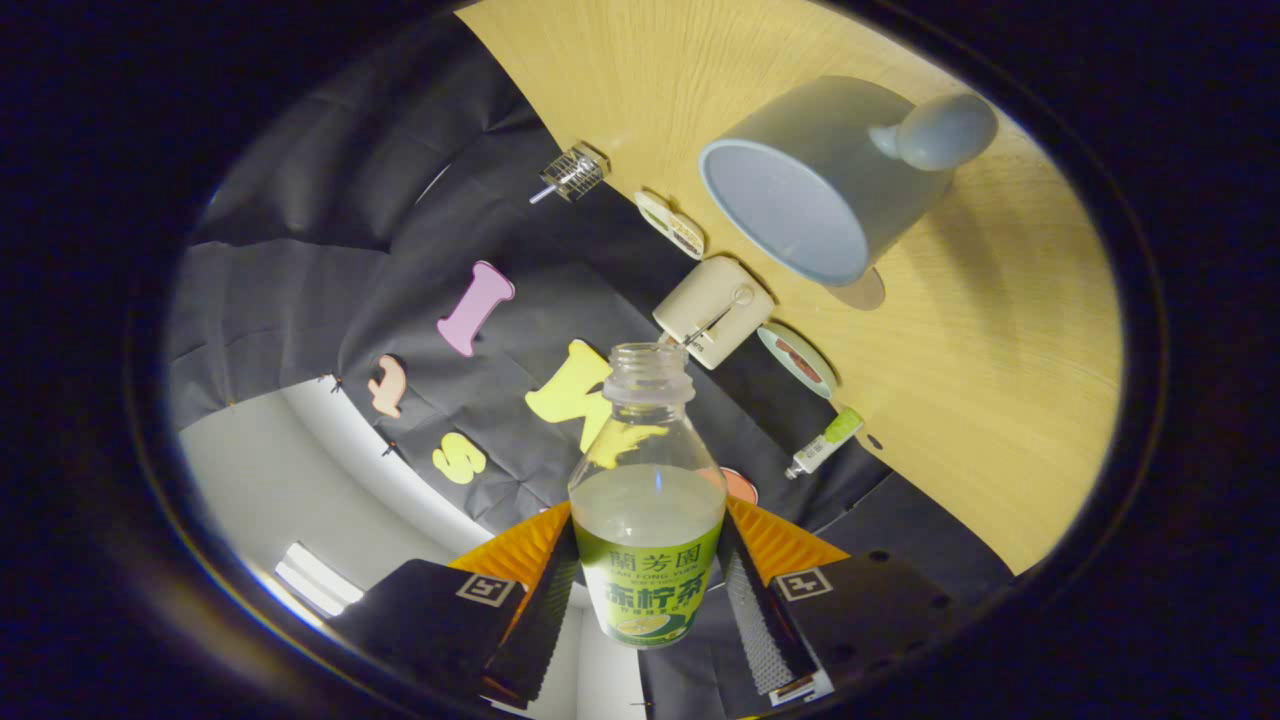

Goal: Take the bottle from table, then pour the juice into the cup, finally place the bottle on the coaster

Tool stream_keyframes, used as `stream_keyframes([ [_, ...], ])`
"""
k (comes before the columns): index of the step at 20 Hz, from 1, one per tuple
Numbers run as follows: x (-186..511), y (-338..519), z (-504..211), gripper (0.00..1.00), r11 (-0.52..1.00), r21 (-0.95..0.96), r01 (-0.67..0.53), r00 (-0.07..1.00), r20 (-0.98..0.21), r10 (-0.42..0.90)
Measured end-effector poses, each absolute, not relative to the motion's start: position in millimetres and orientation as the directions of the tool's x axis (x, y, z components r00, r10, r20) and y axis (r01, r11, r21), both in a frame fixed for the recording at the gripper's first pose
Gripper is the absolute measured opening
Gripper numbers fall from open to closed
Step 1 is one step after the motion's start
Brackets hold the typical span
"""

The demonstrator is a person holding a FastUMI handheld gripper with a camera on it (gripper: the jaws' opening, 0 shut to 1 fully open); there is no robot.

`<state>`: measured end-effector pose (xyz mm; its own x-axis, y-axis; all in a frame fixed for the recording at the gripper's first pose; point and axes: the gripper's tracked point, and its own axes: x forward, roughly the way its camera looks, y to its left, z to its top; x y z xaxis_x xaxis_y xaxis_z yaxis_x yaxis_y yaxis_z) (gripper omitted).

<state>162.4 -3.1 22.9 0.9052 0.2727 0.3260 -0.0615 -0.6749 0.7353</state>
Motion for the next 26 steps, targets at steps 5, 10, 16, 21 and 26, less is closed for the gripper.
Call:
stream_keyframes([
  [5,163.6,-6.8,26.3,0.79,-0.681,0.730,-0.058,0.903,0.329,0.276],
  [10,163.9,-4.2,24.4,0.79,-0.627,0.777,-0.055,0.908,0.300,0.292],
  [16,161.1,3.0,32.4,0.79,-0.335,0.934,-0.122,0.910,0.240,0.337],
  [21,156.5,12.8,42.5,0.79,-0.108,0.975,-0.194,0.915,0.219,0.339],
  [26,157.8,27.4,28.7,0.79,0.186,0.965,-0.182,0.939,0.114,0.326],
])
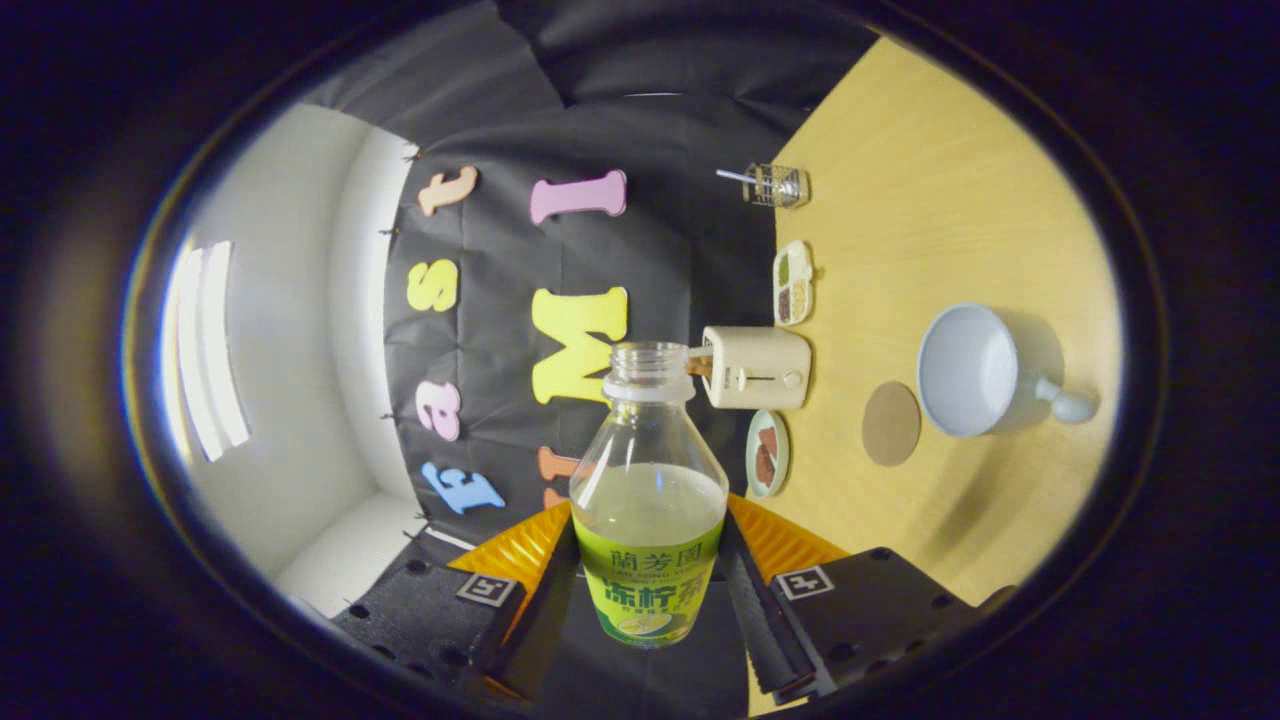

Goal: Take the bottle from table, then pour the juice into the cup, finally place the bottle on the coaster

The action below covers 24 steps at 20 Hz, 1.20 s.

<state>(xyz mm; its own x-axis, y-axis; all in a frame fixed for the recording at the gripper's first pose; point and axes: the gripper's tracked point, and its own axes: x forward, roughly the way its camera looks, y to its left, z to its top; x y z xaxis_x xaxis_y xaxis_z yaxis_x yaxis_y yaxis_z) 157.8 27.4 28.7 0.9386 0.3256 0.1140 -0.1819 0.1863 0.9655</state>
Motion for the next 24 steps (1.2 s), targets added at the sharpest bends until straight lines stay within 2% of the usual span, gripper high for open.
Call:
stream_keyframes([
  [4,156.1,40.1,29.1,0.79,0.426,0.872,-0.242,0.945,0.111,0.308],
  [8,157.8,59.9,17.5,0.79,0.539,0.796,-0.276,0.943,0.114,0.314],
  [11,165.6,66.4,-5.0,0.80,0.720,0.658,-0.220,0.961,0.019,0.276],
  [14,171.3,62.3,-13.3,0.80,0.891,0.425,-0.160,0.981,-0.031,0.191],
  [19,182.2,69.0,1.3,0.80,0.955,0.255,-0.155,0.988,0.048,0.147],
  [24,219.4,56.9,-9.0,0.80,0.976,0.198,-0.085,0.996,-0.004,0.088],
])
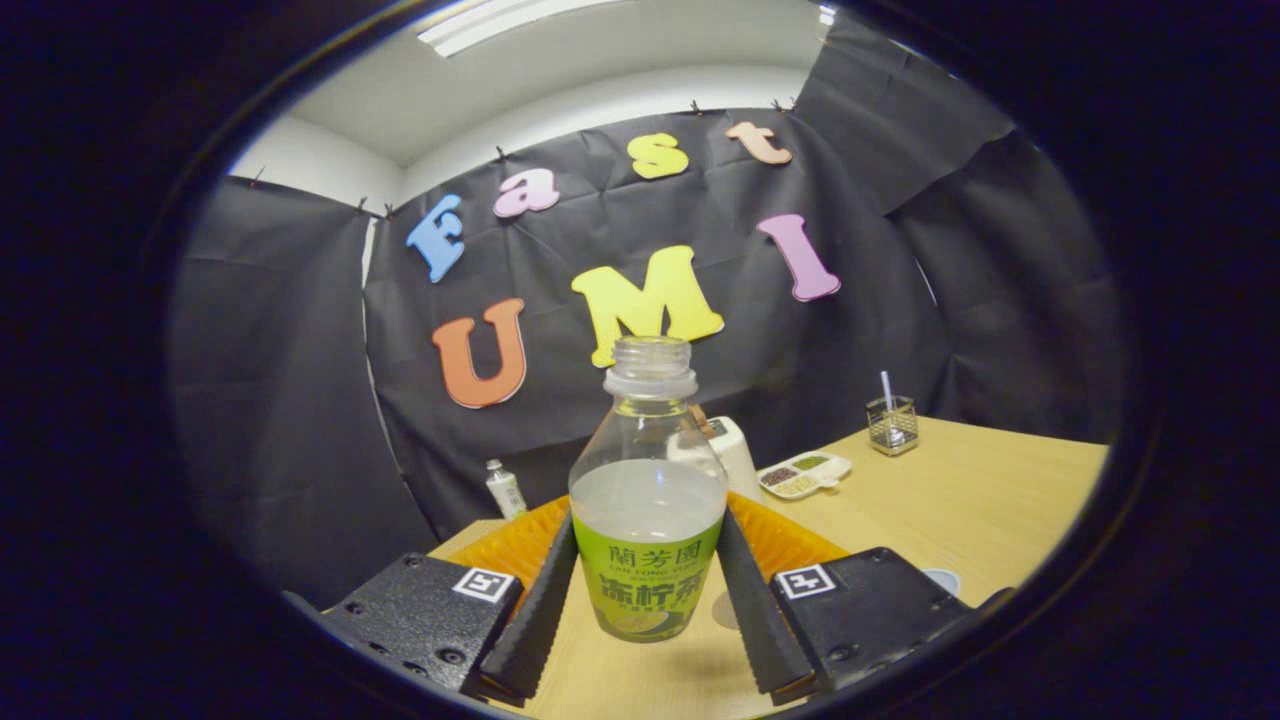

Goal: Take the bottle from table, then pour the juice into the cup, finally place the bottle on the coaster

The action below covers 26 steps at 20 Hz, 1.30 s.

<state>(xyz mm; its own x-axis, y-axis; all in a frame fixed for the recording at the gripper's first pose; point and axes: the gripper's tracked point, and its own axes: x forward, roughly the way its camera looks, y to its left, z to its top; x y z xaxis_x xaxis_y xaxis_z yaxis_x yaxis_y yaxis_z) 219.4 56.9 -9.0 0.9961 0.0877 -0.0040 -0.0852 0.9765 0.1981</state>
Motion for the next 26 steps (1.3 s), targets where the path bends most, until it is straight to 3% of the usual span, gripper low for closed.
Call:
stream_keyframes([
  [12,305.8,20.3,-59.5,0.81,0.999,0.003,0.047,0.992,-0.115,-0.047],
  [20,317.6,-1.6,-89.6,0.81,0.994,0.002,0.113,0.979,-0.168,-0.111],
  [26,316.9,4.8,-95.9,0.85,0.996,-0.007,0.088,0.979,-0.183,-0.088],
])
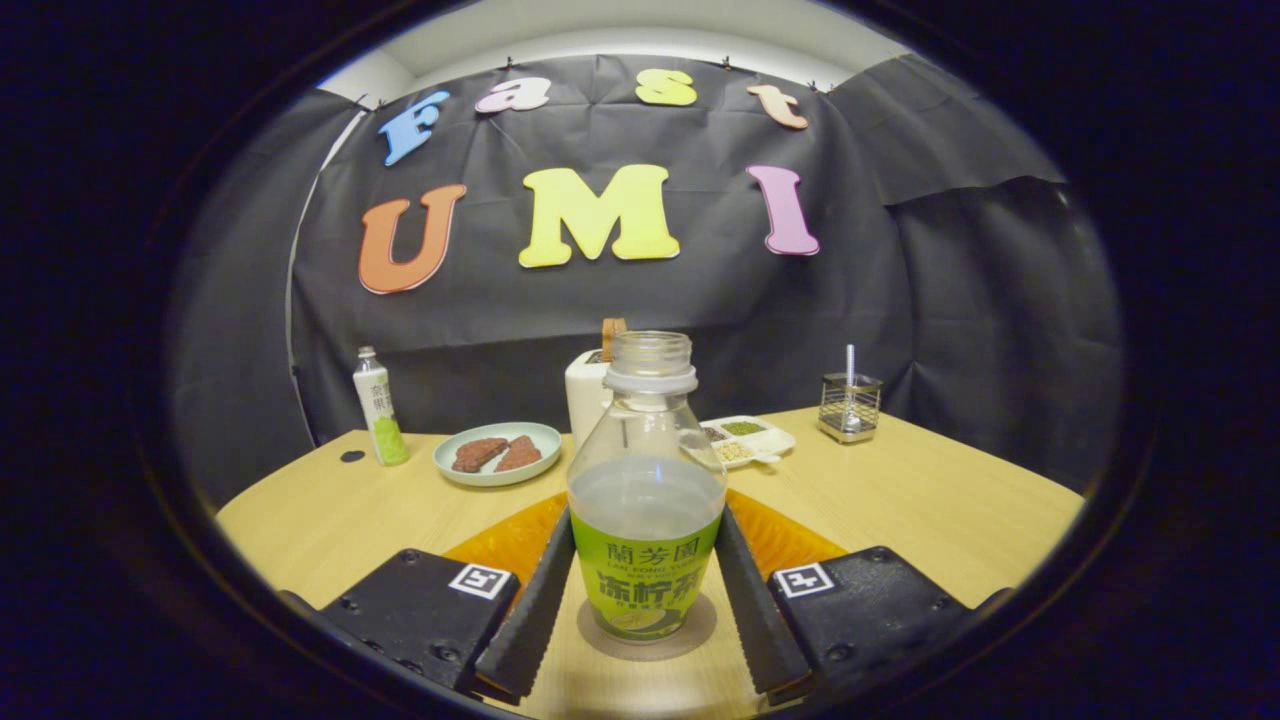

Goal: Take the bottle from table, then pour the juice into the cup, finally place the bottle on the coaster

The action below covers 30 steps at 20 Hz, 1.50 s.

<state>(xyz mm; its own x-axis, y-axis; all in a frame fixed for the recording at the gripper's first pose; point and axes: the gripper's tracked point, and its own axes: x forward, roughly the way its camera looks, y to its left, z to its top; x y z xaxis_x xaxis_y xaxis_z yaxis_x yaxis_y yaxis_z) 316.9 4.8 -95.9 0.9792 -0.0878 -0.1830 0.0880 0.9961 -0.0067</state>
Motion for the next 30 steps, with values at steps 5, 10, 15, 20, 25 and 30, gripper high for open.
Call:
stream_keyframes([
  [5,312.3,13.6,-95.8,0.92,0.998,-0.051,0.043,0.977,-0.205,-0.053],
  [10,296.8,12.0,-74.4,1.00,0.999,-0.034,0.038,0.985,-0.166,-0.043],
  [15,255.0,10.1,-42.1,1.00,0.997,-0.035,0.063,0.993,-0.101,-0.066],
  [20,191.7,11.2,-18.3,1.00,0.984,-0.135,0.118,0.990,-0.061,-0.127],
  [25,125.5,22.2,-11.2,1.00,0.981,-0.136,0.137,0.989,-0.035,-0.143],
  [30,75.9,17.1,-22.4,1.00,0.976,-0.161,0.146,0.985,-0.063,-0.158],
])
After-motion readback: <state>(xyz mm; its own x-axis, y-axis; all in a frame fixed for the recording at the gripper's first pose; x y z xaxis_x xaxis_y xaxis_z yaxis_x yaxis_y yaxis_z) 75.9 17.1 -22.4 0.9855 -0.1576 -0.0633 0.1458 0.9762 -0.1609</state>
